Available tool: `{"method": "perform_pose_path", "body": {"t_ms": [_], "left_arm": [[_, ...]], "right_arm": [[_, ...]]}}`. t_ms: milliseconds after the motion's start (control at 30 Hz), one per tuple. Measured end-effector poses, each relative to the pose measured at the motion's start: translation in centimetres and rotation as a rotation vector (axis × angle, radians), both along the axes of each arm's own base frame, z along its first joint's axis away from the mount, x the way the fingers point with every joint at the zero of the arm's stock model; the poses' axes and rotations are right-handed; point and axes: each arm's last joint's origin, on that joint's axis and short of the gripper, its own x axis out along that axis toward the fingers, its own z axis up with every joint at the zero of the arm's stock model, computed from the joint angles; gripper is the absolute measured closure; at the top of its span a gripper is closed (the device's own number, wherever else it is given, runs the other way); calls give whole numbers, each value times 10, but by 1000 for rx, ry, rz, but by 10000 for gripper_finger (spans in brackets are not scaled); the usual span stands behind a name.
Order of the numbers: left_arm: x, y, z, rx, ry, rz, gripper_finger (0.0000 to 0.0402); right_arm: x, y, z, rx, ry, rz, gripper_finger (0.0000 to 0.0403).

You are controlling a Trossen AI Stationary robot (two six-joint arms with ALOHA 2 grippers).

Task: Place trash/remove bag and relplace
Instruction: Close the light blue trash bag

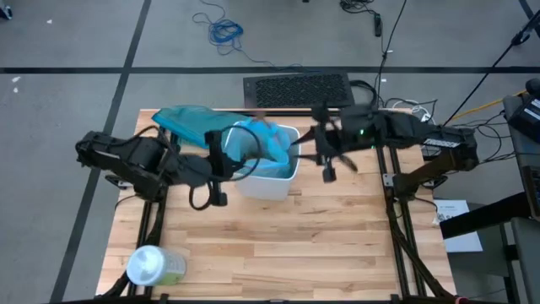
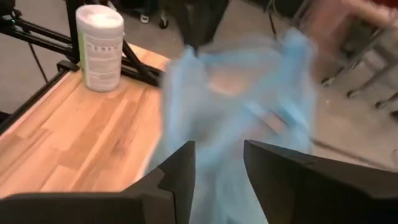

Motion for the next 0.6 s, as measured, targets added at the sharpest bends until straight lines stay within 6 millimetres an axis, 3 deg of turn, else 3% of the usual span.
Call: {"method": "perform_pose_path", "body": {"t_ms": [267,467,600], "left_arm": [[5,19,10,-131,-76,-46,401],[1,24,25,-197,-138,-98,401],[-1,24,30,-209,-155,-111,401]], "right_arm": [[37,40,-15,-179,-34,-103,275],[65,46,-34,-185,-27,-141,269],[74,44,-33,-178,-81,-198,252]]}}
